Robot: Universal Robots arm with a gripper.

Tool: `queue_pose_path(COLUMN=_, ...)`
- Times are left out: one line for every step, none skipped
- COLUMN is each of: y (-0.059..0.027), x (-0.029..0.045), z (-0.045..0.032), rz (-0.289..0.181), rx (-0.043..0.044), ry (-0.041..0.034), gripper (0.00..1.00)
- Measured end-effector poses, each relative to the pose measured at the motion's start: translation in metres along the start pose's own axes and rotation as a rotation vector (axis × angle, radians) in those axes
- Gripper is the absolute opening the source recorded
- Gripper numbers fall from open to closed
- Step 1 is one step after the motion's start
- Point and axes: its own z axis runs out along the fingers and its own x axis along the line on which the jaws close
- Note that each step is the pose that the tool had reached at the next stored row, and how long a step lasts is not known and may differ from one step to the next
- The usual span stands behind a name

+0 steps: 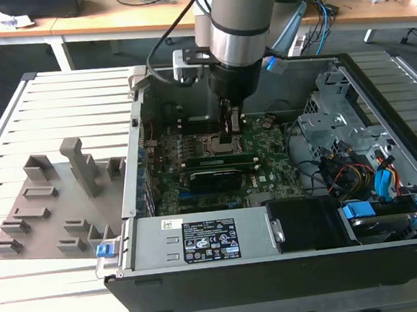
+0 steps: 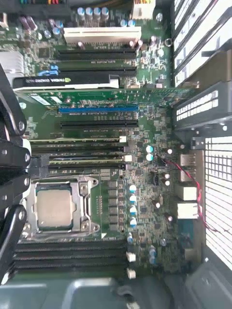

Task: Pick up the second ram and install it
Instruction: 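Insert the second ram into the second slot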

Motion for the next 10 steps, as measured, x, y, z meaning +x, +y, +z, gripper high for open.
queue_pose_path(y=0.0, x=-0.0001, z=-0.0017, rz=0.0, rx=0.0001, ry=-0.0001, gripper=0.11)
queue_pose_path(y=0.0, x=-0.0001, z=-0.0017, rz=0.0, rx=0.0001, ry=-0.0002, gripper=0.11)
queue_pose_path(y=0.0001, x=-0.0001, z=-0.0019, rz=0.0, rx=0.0, ry=0.0001, gripper=0.11)
queue_pose_path(y=0.0001, x=-0.0001, z=-0.0019, rz=0.0, rx=0.0001, ry=0.0, gripper=0.11)
queue_pose_path(y=0.0001, x=-0.0001, z=-0.0019, rz=0.0, rx=0.0, ry=0.0, gripper=0.11)
queue_pose_path(y=0.0001, x=-0.0001, z=-0.002, rz=0.0, rx=0.0001, ry=0.0, gripper=0.11)
queue_pose_path(y=0.0001, x=-0.0001, z=-0.002, rz=0.0, rx=0.0001, ry=0.0, gripper=0.11)
queue_pose_path(y=0.0, x=-0.0001, z=-0.002, rz=0.0, rx=0.0001, ry=0.0, gripper=0.11)
queue_pose_path(y=0.0001, x=-0.0001, z=-0.002, rz=0.0, rx=0.0001, ry=0.0, gripper=0.11)
queue_pose_path(y=0.0001, x=-0.0001, z=-0.0021, rz=0.0, rx=0.0001, ry=0.0, gripper=0.11)
